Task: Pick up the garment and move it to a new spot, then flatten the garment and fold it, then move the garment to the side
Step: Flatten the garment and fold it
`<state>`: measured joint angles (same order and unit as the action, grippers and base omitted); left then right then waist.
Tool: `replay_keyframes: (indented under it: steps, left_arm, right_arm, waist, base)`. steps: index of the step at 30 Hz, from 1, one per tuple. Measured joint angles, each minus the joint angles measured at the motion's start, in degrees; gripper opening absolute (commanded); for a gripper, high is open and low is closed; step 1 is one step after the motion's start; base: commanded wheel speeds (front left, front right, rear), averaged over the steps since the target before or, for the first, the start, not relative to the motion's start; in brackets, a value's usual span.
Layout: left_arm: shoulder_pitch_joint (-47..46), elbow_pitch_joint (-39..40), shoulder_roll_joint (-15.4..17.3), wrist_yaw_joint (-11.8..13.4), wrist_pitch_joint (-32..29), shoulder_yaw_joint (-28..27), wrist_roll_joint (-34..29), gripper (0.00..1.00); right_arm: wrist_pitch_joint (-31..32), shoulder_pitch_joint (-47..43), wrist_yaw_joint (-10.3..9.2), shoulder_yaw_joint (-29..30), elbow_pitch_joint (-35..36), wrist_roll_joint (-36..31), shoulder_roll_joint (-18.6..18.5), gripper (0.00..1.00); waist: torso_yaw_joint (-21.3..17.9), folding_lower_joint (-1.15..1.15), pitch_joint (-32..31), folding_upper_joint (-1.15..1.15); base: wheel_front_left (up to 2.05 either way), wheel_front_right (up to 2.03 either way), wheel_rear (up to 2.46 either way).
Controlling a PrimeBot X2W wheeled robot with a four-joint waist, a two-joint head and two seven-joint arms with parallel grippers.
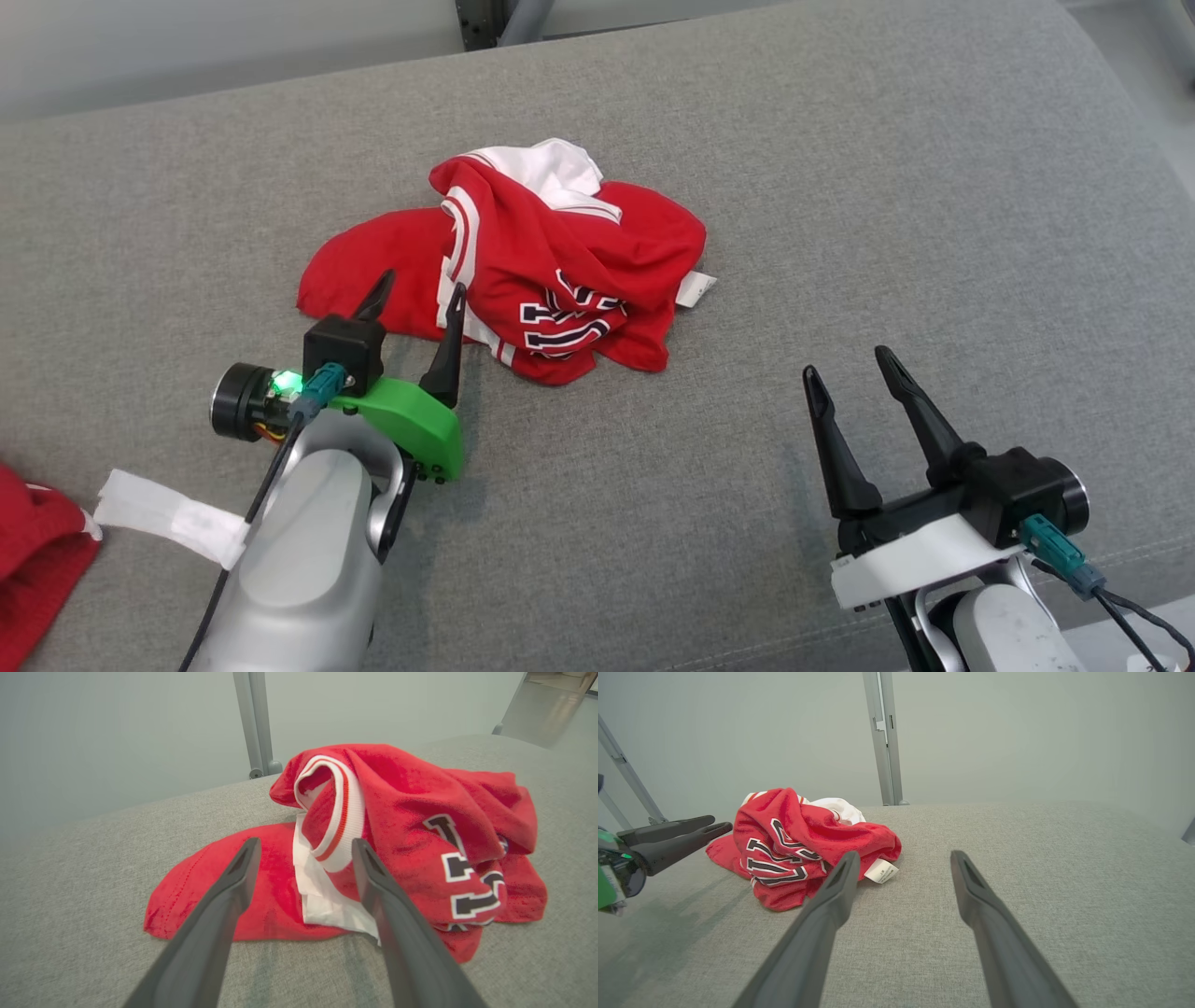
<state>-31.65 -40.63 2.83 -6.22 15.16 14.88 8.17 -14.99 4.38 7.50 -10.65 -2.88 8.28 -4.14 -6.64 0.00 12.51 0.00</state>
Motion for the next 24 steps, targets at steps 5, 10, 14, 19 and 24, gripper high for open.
replay_keyframes:
  steps: [5,10,14,19,24]
  left_arm:
    - [-3.9,-4.0,0.0,0.3,0.0,-0.2,-0.2,1.00]
    - [-5.5,-5.0,0.0,-0.3,0.0,0.9,0.3,1.00]
    - [-6.3,-6.2,0.0,-0.8,0.0,3.2,1.3,0.55]
    - [-7.1,-5.5,0.0,-0.9,0.0,6.2,2.4,0.00]
    - [-7.1,-3.0,0.0,-1.2,0.0,10.7,6.3,0.00]
  right_arm:
    - [0.0,0.7,0.00,0.2,0.4,-0.2,0.2,1.00]
    - [0.0,0.8,0.00,0.7,0.5,-0.4,0.3,1.00]
    - [0.0,1.1,0.00,0.4,0.3,-0.5,0.6,1.00]
    - [0.0,1.4,0.00,0.0,-0.1,-0.5,0.8,1.00]
    - [0.0,1.2,0.00,-0.4,-0.8,-0.4,1.0,1.00]
  waist:
    - [-1.5,0.00,2.3,0.00]
    - [-2.4,0.00,4.1,0.00]
    - [-3.0,0.00,4.6,0.00]
    - [-3.3,0.00,4.2,0.00]
    - [-3.6,0.00,2.6,0.00]
  base:
    - [0.00,0.00,0.00]
    - [0.00,0.00,0.00]
    - [0.00,0.00,0.00]
    - [0.00,0.00,0.00]
    - [0.00,0.00,0.00]
